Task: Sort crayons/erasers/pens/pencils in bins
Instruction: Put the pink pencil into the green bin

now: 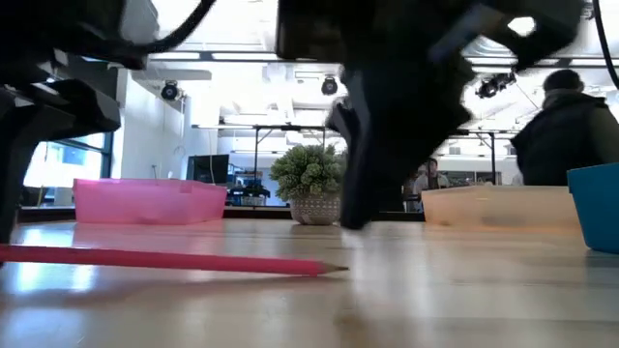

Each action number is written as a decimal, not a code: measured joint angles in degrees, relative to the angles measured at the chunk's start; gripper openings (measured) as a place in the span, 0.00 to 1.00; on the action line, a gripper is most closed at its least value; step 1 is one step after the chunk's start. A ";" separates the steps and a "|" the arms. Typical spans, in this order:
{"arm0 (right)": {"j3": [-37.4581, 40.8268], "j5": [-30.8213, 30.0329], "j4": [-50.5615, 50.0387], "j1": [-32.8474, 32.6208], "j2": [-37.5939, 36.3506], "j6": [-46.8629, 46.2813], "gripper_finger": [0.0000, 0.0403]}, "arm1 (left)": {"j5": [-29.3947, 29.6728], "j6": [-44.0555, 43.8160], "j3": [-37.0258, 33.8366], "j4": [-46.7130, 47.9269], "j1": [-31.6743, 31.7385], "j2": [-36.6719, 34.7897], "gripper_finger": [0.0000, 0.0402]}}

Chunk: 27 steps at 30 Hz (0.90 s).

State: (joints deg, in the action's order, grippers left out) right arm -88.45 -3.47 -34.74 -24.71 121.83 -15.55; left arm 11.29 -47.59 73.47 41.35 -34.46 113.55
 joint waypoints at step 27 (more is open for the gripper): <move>-0.38 -9.74 -19.98 0.30 -7.61 0.36 0.21 | 1.06 -15.99 0.07 13.51 -1.46 -17.00 0.01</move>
State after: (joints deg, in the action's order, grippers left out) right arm -88.82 -13.21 -54.71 -24.41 114.22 -15.19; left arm 12.35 -63.57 73.54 54.86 -35.92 96.55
